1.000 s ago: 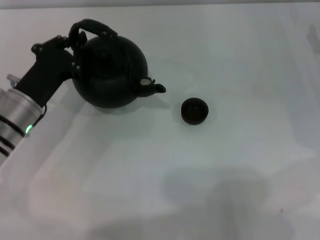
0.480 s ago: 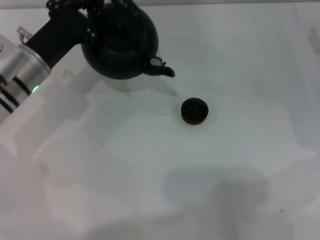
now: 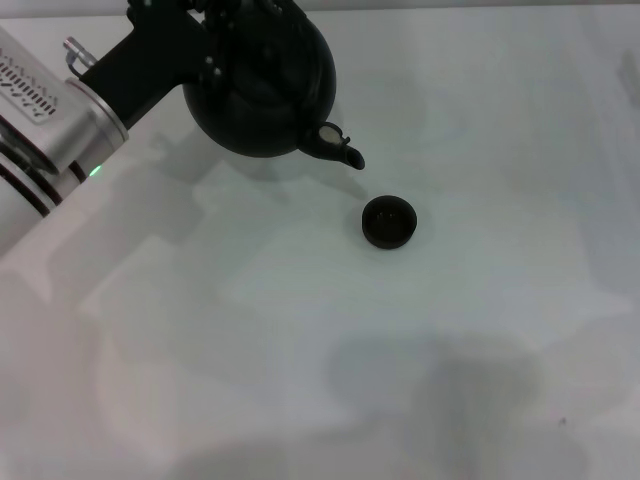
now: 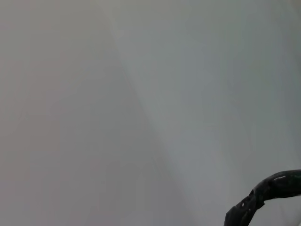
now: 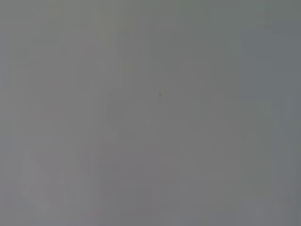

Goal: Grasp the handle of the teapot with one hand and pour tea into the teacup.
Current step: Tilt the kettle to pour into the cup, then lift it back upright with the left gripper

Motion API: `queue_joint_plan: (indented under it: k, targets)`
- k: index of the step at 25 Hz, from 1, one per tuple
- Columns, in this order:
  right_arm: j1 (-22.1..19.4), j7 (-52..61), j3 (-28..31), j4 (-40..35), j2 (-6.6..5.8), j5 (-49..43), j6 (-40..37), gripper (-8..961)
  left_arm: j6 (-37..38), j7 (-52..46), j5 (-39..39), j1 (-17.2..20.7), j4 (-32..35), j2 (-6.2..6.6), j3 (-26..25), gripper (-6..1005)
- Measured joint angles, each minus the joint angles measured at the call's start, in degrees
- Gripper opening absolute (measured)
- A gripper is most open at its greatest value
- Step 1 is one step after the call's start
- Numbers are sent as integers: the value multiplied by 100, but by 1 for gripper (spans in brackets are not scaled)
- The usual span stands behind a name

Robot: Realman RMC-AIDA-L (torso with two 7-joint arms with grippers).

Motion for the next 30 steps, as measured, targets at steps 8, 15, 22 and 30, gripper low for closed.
queue_joint_plan:
  k: [8,15,22,30]
  targets:
    - [-1,110,69,-111,-5,14,50,845,-393,234,12,-67,185,-9,-1,99]
    - [-16,236,150,-200,-3,17,32,845,-536,417,17,-201,243,-14,-3,99]
    - [25,238,290,-213,0,17,21,845,-890,977,85,-242,596,-15,-6,98]
    - [34,243,290,-213,0,22,17,845,-1042,1098,198,-317,646,-14,-3,98]
